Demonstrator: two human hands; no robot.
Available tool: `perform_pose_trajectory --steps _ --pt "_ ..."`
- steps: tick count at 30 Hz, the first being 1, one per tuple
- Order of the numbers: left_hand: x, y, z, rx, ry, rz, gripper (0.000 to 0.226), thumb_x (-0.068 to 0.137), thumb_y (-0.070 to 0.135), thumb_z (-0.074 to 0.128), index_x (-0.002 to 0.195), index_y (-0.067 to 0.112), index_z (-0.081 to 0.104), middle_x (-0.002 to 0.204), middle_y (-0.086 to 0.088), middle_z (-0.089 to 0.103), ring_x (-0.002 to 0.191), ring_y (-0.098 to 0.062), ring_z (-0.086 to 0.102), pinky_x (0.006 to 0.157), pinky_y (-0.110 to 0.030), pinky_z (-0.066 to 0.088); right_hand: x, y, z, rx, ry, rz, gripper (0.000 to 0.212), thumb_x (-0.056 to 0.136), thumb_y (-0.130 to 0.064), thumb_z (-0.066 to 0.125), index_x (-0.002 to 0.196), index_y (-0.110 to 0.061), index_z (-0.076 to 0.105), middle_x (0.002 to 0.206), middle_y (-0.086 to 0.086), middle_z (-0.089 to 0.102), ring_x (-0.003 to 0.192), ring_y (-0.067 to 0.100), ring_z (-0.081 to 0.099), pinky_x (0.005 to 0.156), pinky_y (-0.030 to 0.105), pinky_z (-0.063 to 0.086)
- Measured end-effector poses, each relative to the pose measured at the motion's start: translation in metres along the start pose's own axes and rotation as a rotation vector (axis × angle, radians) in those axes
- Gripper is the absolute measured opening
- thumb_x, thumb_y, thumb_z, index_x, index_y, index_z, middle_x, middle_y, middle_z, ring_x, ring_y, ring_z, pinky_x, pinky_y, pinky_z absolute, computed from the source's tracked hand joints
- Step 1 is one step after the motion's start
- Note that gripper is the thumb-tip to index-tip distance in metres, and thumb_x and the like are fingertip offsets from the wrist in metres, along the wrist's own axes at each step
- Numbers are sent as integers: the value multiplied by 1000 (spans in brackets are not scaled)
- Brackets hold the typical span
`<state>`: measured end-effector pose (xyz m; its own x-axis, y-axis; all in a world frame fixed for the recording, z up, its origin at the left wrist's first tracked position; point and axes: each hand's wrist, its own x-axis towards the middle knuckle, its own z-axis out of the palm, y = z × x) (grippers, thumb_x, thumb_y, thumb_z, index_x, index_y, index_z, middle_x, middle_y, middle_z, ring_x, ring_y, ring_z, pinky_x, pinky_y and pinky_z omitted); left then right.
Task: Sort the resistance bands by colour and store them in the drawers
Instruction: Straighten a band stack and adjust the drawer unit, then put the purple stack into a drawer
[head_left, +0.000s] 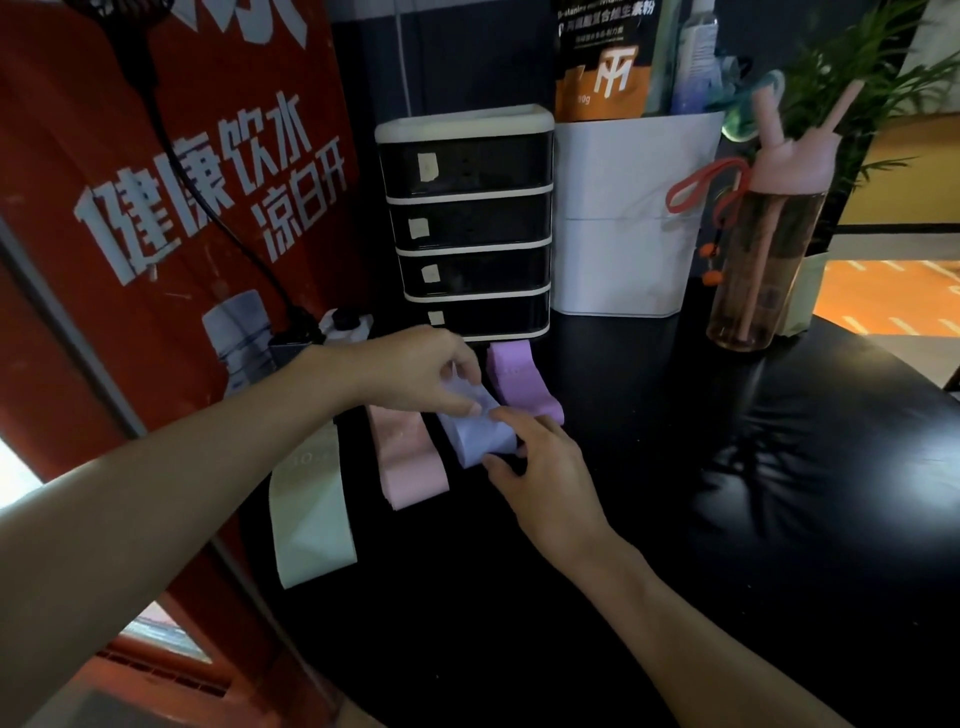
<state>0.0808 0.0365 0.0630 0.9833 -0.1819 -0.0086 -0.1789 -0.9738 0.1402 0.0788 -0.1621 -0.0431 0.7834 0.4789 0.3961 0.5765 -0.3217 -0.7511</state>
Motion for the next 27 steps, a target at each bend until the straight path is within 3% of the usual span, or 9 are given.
perform_pose_trajectory --steps 7,14,21,27 --pt "-1 4 4 11 -79 -17 30 89 40 71 112 21 73 109 11 69 98 -5 63 92 -31 52 0 -1 -1 1 -4 15 49 88 -16 69 134 -25 54 114 1 56 98 15 57 87 32 54" --pt "-4 9 8 13 -61 29 25 93 38 64 110 22 72 109 10 68 99 -7 62 90 -34 53 2 -5 -11 -6 -3 -21 43 90 -10 62 130 -25 58 115 0 56 94 11 58 79 12 44" --pt "-1 9 10 -18 -20 49 23 91 45 60 104 29 72 102 16 67 90 -1 62 82 -35 54 34 -10 -47 -54 26 14 35 87 -10 60 122 -17 60 109 1 54 82 10 56 74 18 46" --pt "9 3 -4 -98 125 -27 14 95 31 63 100 22 72 95 16 68 88 0 61 83 -32 54 75 -7 -62 -53 30 81 29 84 -4 62 112 -11 64 101 6 62 89 20 60 80 27 49"
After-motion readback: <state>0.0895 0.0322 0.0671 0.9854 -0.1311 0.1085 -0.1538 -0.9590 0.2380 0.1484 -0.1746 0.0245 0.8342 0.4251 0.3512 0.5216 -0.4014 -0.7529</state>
